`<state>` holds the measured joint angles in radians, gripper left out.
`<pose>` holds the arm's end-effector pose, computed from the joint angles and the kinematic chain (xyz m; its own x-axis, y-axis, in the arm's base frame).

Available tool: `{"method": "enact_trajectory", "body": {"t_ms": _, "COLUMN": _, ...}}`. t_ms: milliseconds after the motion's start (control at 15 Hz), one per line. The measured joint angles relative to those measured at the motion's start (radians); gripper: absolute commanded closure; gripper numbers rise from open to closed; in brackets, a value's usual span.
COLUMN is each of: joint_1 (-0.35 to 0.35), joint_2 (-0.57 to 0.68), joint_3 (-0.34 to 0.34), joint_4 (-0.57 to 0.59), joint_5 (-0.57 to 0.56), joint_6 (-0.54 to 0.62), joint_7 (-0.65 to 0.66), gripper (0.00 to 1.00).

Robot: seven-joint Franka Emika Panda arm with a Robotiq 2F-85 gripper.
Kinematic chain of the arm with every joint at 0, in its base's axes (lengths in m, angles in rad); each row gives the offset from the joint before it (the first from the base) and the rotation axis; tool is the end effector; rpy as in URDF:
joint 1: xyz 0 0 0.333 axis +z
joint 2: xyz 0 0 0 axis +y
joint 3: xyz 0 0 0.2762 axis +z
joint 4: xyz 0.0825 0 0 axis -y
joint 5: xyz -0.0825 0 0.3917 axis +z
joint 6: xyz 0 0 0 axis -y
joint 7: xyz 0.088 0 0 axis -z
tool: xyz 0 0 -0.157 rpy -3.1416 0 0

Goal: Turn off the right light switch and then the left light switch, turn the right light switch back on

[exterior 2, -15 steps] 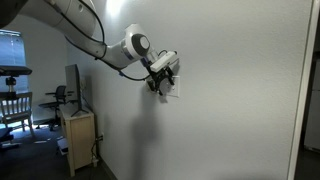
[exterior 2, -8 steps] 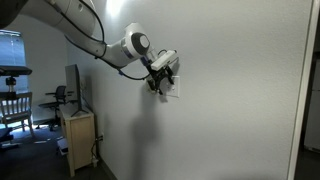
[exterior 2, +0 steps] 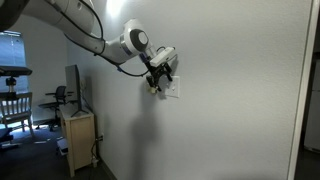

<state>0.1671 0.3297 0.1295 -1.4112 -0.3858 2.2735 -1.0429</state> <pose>0.7020 0.1773 0.4973 0.0950 0.9943 -0.0486 0.8161 -0.0499 0.5758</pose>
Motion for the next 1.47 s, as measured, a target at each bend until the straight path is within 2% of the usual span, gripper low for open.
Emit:
{"method": "enact_trajectory", "body": {"t_ms": 867, "joint_1": 0.013, "joint_2": 0.067, "joint_3": 0.014, "joint_4": 0.095, "joint_5": 0.031, "joint_6": -0.097, "joint_7": -0.05, "gripper": 0.0}}
{"method": "enact_trajectory", "body": {"t_ms": 1467, "joint_1": 0.021, "joint_2": 0.093, "joint_3": 0.016, "joint_4": 0.113, "joint_5": 0.048, "joint_6": -0.124, "joint_7": -0.049, "gripper": 0.0}}
